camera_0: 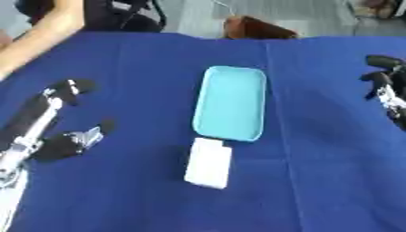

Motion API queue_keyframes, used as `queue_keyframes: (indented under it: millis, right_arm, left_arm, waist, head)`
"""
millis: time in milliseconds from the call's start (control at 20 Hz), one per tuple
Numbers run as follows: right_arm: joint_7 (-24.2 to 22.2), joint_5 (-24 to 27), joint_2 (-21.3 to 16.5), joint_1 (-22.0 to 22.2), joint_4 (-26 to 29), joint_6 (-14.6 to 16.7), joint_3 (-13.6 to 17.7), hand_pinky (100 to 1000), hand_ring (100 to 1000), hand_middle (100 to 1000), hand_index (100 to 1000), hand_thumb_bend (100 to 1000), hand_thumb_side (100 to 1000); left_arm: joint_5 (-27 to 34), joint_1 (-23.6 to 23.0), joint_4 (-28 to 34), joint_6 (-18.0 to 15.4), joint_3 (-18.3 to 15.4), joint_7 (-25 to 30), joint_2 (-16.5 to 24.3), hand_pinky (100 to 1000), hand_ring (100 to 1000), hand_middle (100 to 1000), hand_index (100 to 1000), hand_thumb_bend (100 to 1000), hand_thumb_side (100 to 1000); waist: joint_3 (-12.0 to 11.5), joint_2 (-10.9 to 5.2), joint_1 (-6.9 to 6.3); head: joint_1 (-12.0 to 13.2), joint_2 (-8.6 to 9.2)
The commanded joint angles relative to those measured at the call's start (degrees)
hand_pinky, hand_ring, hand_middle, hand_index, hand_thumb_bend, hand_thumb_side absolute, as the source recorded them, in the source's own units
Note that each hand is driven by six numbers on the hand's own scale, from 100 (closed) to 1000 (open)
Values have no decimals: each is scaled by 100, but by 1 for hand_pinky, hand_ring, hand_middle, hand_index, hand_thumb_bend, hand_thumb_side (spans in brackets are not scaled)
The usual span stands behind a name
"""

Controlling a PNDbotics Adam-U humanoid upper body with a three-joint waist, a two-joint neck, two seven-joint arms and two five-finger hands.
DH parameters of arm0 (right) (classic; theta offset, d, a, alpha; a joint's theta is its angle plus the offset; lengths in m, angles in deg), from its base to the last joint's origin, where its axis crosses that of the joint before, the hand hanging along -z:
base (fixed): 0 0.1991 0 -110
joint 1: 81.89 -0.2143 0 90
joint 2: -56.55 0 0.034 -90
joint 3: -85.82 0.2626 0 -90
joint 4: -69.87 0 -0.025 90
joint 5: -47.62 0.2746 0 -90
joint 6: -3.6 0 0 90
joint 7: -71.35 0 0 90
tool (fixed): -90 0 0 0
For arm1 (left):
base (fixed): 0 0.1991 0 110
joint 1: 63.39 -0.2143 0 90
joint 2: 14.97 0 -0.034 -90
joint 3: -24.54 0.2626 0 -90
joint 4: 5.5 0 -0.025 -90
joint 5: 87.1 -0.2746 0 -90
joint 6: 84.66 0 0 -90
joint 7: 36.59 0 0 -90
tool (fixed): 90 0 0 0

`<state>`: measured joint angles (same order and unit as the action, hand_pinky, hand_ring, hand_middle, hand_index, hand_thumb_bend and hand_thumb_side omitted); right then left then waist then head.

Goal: Pick up objects on the table and place them in the box.

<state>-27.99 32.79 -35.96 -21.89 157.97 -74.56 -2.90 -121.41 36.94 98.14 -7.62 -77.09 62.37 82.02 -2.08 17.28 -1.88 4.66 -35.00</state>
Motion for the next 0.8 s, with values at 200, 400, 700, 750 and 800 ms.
queue_keyframes:
  millis: [200,400,700,750,800]
  right_arm:
    - [-14,4,-121,-29,131,4,57,525,744,880,869,100,784]
    - [-14,3,-122,-28,133,3,55,525,744,880,869,100,784]
    - [-12,1,-122,-28,135,0,56,525,744,880,869,100,784]
    - [-12,1,-122,-29,135,0,55,525,744,880,869,100,784]
    - [-13,1,-122,-29,135,0,54,525,744,880,869,100,785]
  left_arm:
    - [8,3,141,-4,-23,11,100,665,762,825,869,520,769]
    - [4,3,141,-5,-22,13,98,665,761,825,869,519,769]
    - [38,4,159,-30,-3,29,105,662,758,822,870,522,770]
    - [58,4,180,-46,9,41,116,662,756,810,869,526,771]
    - [88,1,232,-83,40,62,145,662,755,806,870,529,769]
  waist:
    - [-4,-152,-1]
    - [-8,-151,1]
    - [-5,-151,2]
    - [-3,-152,0]
    - [0,-152,-3]
  head:
    - [65,59]
    - [68,48]
    - [76,50]
    - [78,52]
    - [80,57]
